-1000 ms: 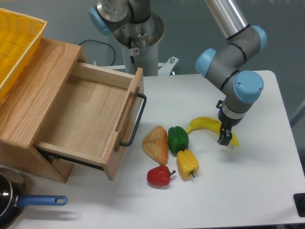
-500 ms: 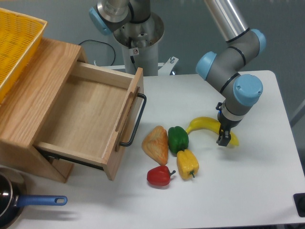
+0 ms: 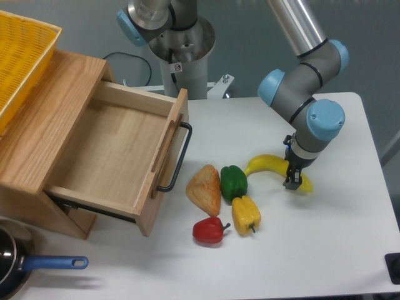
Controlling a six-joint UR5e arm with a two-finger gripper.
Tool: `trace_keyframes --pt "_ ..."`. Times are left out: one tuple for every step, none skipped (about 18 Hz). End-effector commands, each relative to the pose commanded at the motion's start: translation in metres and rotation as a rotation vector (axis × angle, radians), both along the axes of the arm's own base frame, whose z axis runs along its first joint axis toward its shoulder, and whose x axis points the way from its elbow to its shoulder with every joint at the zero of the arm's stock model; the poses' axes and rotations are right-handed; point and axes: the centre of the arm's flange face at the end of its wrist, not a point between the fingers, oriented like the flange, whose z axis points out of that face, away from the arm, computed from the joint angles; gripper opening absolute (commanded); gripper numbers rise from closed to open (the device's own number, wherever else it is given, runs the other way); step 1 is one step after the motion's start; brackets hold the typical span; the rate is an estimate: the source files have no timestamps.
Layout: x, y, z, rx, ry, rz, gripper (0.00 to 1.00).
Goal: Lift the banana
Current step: 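Close the gripper on the banana's middle, then lift the grasped banana up off the table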
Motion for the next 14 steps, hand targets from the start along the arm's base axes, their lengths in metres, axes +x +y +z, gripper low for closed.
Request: trace_keyframes --pt "0.0 0.0 -0.001 0.0 -0.001 -0.001 0.59" --pt "0.0 0.0 -0.001 0.0 -0.001 -0.002 0.56" --pt "0.0 0.0 0.0 0.0 -0.001 -0.003 0.52" --pt "-0.002 -0.002 0.0 0.0 -0.001 0.002 0.47" --pt "-0.002 -0.003 0.0 0.0 -0.001 0.002 0.44" --pt "-0.003 -0.003 0.0 0.0 0.0 0.002 0.43" --pt "-0.004 -0.003 0.002 0.0 0.003 0.0 0.43" --pt "-0.005 -0.003 0.002 0.0 0.003 0.0 0.39" --pt "-0.005 -0.003 0.003 0.001 0.005 0.0 0.37" --pt "-0.005 -0.003 0.002 0.0 0.003 0.0 0.36" --pt "-0.005 -0.003 0.003 -0.001 0.005 0.0 0.35" --pt "-0.007 -0.002 0.005 0.0 0.01 0.003 0.32" --pt "-0.01 -0.001 0.011 0.004 0.02 0.004 0.32" --pt "-0.012 0.0 0.014 0.004 0.026 0.006 0.31"
